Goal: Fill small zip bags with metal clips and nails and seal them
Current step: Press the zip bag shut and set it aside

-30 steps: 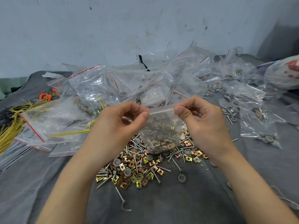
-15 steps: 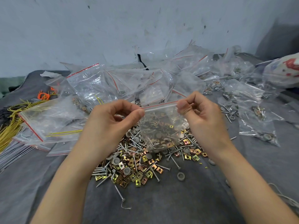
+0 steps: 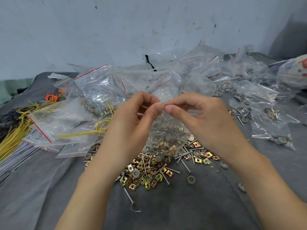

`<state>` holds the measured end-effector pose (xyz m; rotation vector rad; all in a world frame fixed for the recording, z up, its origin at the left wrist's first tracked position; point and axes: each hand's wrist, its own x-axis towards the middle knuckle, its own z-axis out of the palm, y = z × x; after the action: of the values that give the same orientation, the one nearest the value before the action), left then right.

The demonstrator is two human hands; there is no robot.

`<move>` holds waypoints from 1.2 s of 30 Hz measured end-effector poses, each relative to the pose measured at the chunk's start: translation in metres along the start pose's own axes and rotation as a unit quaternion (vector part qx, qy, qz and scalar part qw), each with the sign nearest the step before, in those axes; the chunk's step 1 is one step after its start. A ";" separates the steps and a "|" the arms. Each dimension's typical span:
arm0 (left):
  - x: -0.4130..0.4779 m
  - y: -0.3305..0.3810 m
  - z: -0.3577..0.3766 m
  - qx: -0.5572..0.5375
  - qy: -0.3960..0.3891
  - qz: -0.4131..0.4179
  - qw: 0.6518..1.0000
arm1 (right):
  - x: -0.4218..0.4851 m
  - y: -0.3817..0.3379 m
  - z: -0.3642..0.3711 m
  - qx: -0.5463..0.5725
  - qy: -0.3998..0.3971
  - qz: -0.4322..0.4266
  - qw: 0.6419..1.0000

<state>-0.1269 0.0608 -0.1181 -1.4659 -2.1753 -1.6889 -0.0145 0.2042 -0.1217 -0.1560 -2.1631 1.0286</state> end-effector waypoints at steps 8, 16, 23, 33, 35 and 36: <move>0.000 -0.004 -0.005 0.073 0.129 0.010 0.989 | 0.001 0.004 -0.002 -0.115 0.043 -0.064 0.990; -0.001 -0.006 -0.018 0.062 0.147 0.016 0.987 | -0.003 0.015 0.000 -0.237 0.138 -0.070 0.959; 0.017 -0.040 -0.110 -0.177 0.399 -0.128 0.891 | -0.007 0.039 -0.020 -0.149 0.122 0.040 0.980; 0.012 -0.049 -0.087 -0.016 0.414 -0.184 0.891 | -0.010 0.081 -0.010 -0.345 -0.051 0.206 0.914; 0.013 -0.051 -0.068 -0.025 0.359 -0.180 0.916 | -0.008 0.090 -0.009 -0.363 -0.044 0.247 0.897; 0.013 -0.053 -0.060 -0.031 0.329 -0.183 0.926 | -0.007 0.094 -0.009 -0.361 -0.044 0.278 0.889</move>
<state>-0.1987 0.0248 -0.1257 -0.3782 -2.0707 -1.9779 -0.0210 0.2704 -0.1897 -1.1481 -2.5534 0.4461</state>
